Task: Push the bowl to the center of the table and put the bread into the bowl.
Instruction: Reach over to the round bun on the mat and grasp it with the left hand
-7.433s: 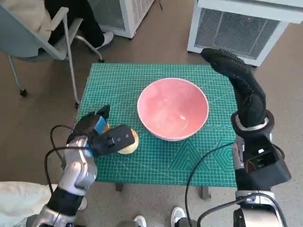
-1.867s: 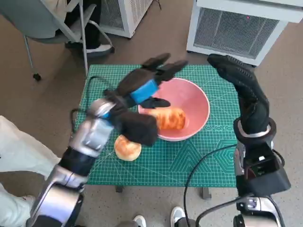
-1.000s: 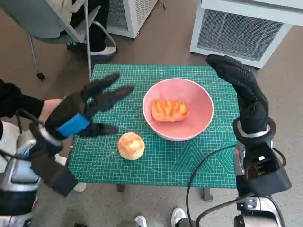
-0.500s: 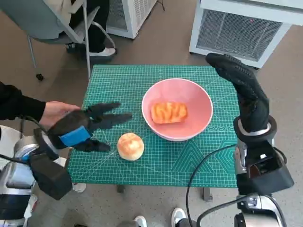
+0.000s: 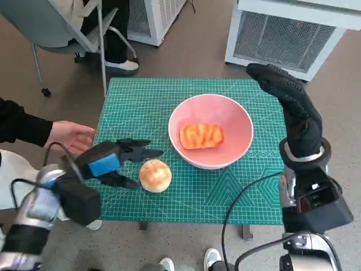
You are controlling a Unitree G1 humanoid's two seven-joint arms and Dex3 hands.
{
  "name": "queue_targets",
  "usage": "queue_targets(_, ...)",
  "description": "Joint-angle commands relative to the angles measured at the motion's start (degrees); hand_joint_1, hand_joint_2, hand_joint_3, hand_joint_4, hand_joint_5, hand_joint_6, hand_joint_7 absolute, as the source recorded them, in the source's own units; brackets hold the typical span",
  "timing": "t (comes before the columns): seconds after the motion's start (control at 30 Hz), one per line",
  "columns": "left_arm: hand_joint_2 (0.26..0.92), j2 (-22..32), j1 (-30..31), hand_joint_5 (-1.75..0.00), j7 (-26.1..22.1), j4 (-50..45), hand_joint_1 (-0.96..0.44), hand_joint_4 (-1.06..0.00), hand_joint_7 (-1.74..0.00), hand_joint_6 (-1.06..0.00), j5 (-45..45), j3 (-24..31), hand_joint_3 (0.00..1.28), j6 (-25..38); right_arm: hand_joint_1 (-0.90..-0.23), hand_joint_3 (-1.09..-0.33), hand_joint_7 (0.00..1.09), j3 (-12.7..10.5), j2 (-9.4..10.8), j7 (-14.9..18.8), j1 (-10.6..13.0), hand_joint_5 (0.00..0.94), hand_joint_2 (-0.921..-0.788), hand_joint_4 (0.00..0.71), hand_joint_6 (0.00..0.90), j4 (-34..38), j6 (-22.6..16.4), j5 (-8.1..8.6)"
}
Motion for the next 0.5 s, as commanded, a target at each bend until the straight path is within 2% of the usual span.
queue_targets(0.03, 0.808, -1.4, -2.2, 0.0, 0.1, 3.8, -0.27, -0.38, 0.0, -0.51, 1.8, -1.7, 0.0, 0.8, -0.581, -0.784, 0.46, -0.1, -0.8, 0.6, 0.7, 0.0, -0.921, 0.253, 0.066, -0.1, 0.6, -0.28)
queue_targets(0.33, 0.804, -4.0, -4.2, 0.0, 0.8, 9.2, -0.23, -0.37, 0.0, -0.51, 4.9, -4.9, 0.0, 1.9, -0.582, -0.785, 0.46, -0.3, -0.8, 0.1, 0.8, 0.0, -0.921, 0.253, 0.065, 0.1, 0.4, -1.18)
queue_targets(0.5, 0.813, -5.1, -4.9, -0.03, 2.1, 11.3, -0.2, -0.44, -0.02, -0.55, 7.4, -6.5, 0.0, 2.6, -0.583, -0.786, 0.46, -0.4, -0.7, -0.2, 0.7, 0.0, -0.921, 0.252, 0.065, 0.3, 0.1, -1.79)
